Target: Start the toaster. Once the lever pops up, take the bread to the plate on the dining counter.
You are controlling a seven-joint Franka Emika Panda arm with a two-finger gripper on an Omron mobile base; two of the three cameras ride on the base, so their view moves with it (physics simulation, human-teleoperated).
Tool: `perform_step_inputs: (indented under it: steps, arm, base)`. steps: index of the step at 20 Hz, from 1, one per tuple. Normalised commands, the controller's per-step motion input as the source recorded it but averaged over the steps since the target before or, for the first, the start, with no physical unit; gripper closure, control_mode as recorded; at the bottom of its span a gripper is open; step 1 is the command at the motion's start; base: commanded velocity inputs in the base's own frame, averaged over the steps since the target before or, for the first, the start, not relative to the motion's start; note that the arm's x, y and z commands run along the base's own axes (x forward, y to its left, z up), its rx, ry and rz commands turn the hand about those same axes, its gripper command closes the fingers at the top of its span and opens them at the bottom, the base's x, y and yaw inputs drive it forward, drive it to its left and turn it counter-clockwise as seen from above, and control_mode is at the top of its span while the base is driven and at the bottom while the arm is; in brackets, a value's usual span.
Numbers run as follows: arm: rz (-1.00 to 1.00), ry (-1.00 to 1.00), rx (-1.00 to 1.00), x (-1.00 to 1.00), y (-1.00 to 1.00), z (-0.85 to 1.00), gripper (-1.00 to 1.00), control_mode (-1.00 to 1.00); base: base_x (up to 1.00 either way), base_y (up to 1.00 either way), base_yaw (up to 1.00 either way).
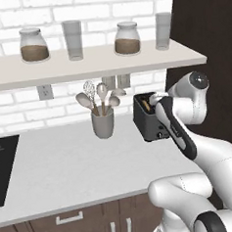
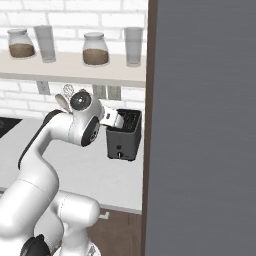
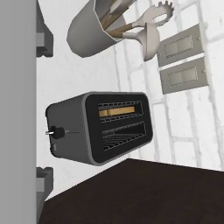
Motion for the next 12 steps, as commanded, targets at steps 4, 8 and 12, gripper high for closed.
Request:
perform_step_inputs:
  steps: [4,8,12]
  arm:
    - [0.0,0.0,0.0,0.0,0.0,0.0,-1.0,-1.0]
    - [0.0,0.0,0.0,0.0,0.0,0.0,-1.0,-1.0]
    - [0.0,0.0,0.0,0.0,0.0,0.0,-1.0,-1.0]
  base:
    - [0.0,0.0,0.0]
    - [0.0,0.0,0.0]
    - [0.0,0.0,0.0]
